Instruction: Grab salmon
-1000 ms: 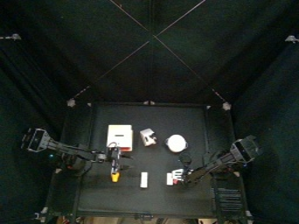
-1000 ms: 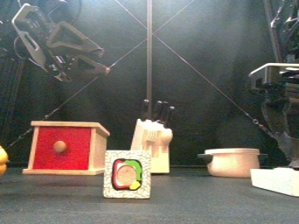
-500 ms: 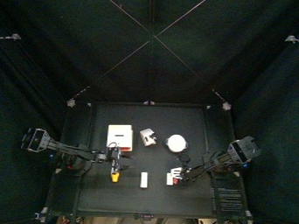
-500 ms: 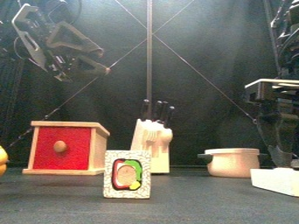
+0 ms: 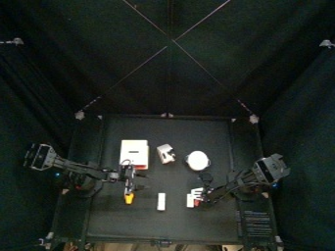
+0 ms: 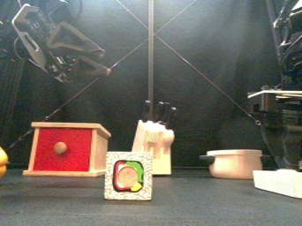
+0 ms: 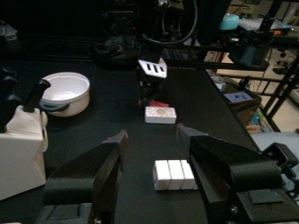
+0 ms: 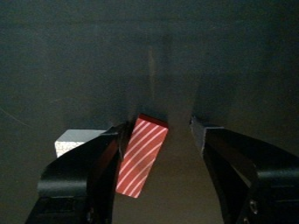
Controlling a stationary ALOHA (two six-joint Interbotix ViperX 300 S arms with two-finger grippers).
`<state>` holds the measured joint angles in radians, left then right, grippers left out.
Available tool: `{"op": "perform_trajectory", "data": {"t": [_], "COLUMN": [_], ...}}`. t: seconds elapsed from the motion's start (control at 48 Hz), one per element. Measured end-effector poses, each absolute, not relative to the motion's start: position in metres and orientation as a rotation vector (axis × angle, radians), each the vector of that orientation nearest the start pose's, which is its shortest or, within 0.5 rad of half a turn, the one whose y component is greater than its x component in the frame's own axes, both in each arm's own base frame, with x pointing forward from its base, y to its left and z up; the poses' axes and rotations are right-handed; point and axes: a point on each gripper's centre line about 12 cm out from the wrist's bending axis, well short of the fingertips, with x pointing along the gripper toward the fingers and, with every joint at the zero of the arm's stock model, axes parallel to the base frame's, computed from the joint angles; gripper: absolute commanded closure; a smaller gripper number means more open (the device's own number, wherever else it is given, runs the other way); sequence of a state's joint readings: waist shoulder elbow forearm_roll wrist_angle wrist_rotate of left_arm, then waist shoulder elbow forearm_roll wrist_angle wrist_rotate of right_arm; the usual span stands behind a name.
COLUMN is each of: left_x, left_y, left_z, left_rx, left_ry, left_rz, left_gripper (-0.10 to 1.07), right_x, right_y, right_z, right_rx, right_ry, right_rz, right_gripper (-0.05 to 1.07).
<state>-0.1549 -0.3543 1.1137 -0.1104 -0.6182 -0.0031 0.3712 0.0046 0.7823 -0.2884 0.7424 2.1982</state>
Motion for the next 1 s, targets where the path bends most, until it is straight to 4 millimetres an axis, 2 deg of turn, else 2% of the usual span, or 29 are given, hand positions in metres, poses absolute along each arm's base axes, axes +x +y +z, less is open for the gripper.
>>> {"op": "perform_trajectory", "data": {"t": [0.167, 0.479, 0.667, 1.0], "left_x": [0.284, 0.283, 0.284, 0.283], "left_y": [-0.037, -0.037, -0.037, -0.037], "left_z": [0.206, 0.205, 0.205, 0.205], "left_rx": [-0.077, -0.076, -0.077, -0.076], "left_ry": [0.147, 0.149, 0.149, 0.150], "left_rz": [-0.086, -0.087, -0.084, -0.086], "left_gripper": [0.12, 0.12, 0.12, 0.12], "right_x": [0.269, 0.267, 0.255, 0.232], "right_y": [0.081, 0.075, 0.055, 0.046], "right_z": [0.098, 0.099, 0.101, 0.124], "right_rx": [1.189, 1.168, 1.114, 1.152], "right_ry": [0.979, 0.968, 0.937, 0.893], "right_rz": [-1.218, -1.208, -1.199, -1.120], "right_gripper": [0.26, 0.27, 0.27, 0.24]}}
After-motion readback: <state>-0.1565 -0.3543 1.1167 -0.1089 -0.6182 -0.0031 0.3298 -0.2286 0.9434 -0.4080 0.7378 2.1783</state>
